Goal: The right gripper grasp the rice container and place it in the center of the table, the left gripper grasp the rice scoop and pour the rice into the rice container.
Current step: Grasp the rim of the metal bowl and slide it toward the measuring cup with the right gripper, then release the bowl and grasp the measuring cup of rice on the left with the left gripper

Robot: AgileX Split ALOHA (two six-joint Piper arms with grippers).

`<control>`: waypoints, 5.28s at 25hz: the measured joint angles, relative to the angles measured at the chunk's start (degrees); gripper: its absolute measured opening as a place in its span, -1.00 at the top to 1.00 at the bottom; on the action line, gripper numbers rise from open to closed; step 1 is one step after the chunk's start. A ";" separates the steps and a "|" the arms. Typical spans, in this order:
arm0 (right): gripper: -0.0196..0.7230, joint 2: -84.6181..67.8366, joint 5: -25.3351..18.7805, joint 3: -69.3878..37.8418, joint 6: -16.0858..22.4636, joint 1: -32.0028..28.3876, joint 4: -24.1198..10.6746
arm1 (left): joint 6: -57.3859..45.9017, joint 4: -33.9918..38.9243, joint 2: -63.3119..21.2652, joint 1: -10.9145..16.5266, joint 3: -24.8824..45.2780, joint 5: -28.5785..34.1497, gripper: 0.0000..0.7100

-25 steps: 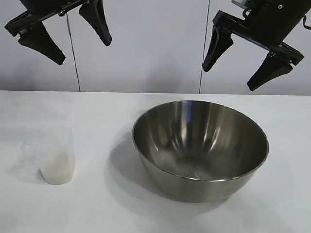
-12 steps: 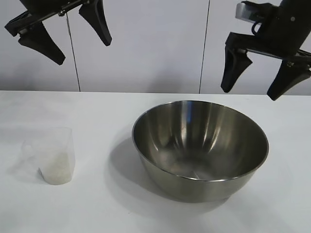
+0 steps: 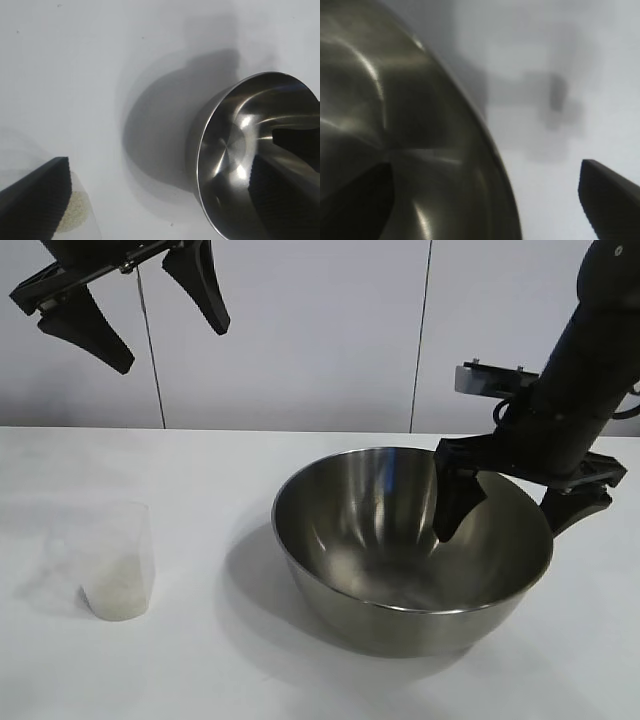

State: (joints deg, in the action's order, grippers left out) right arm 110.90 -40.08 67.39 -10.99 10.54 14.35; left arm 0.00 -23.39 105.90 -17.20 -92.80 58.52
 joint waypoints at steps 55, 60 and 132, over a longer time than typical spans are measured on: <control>0.92 6.52 0.32 9.90 -1.00 5.55 6.28 | 1.85 0.00 0.00 0.00 0.00 -2.81 -0.95; 0.92 6.52 0.15 10.35 0.48 5.69 4.12 | 2.91 0.00 0.00 0.00 0.00 -2.75 -0.95; -0.92 -1.72 -17.71 22.35 3.90 -3.43 2.76 | 15.44 15.26 3.27 -6.00 89.56 -124.05 -0.65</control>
State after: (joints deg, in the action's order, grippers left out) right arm 109.18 -57.78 89.74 -7.09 7.11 17.11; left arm 15.44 -8.13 109.17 -23.21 -3.23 -65.53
